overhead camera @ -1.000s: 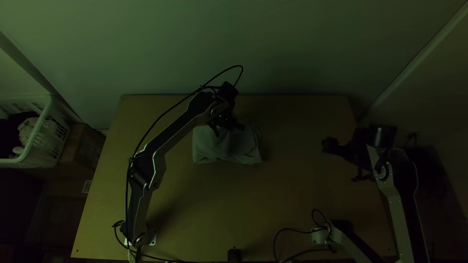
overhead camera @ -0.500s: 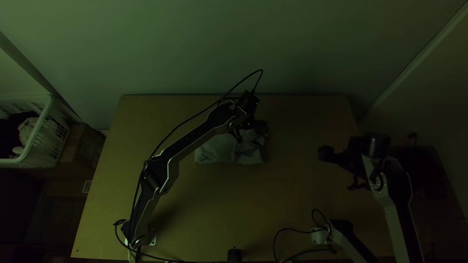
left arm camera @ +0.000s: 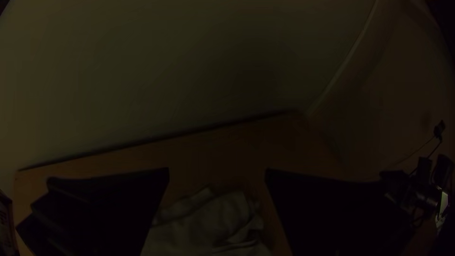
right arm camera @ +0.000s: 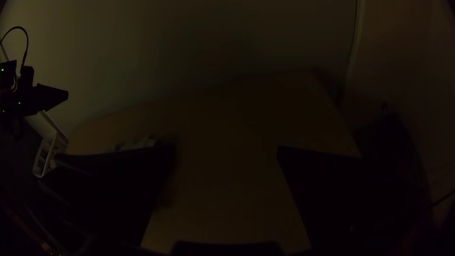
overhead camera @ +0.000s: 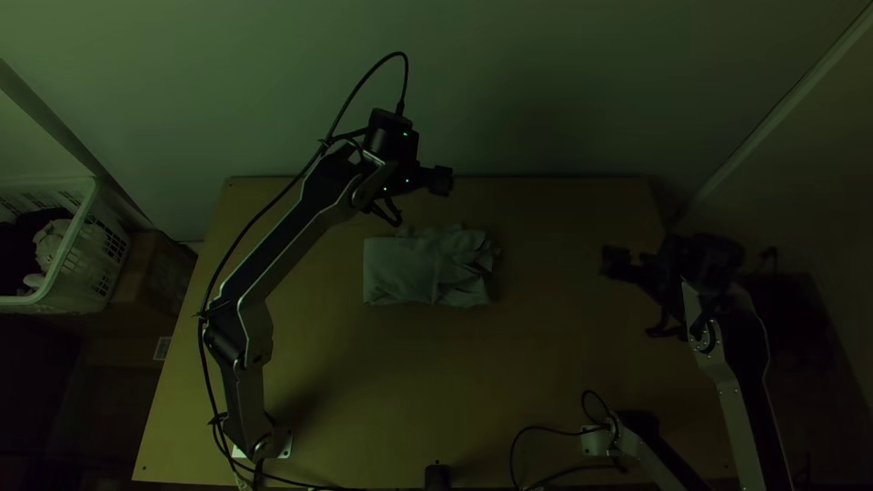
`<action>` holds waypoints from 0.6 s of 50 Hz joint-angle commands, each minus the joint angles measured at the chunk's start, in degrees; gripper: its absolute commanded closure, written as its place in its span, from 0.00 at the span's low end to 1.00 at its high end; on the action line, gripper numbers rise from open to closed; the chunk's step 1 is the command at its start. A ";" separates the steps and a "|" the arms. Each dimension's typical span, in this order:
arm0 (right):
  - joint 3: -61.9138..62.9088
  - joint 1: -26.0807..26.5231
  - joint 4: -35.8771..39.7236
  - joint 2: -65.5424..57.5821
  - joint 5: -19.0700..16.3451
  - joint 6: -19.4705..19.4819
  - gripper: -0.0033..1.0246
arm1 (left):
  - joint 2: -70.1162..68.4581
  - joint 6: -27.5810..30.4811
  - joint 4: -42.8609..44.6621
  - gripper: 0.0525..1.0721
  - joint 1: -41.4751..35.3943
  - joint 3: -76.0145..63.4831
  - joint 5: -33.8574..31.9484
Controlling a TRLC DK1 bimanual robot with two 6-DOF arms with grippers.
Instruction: Fold the t-shirt
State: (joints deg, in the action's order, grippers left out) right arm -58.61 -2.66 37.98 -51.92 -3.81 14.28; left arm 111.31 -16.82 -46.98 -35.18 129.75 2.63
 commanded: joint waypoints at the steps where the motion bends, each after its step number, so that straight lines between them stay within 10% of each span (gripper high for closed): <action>1: -3.09 -1.30 -3.96 0.07 1.00 -1.01 0.04 | -5.49 1.53 -0.13 0.04 1.87 -2.05 0.35; 30: -13.81 -2.00 -15.65 -1.16 2.14 -6.37 0.04 | -30.89 8.73 3.92 0.04 22.70 -19.10 0.88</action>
State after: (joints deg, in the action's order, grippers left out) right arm -69.67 -5.17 24.08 -52.99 -2.13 9.91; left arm 86.17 -9.91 -45.60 -14.98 115.13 3.27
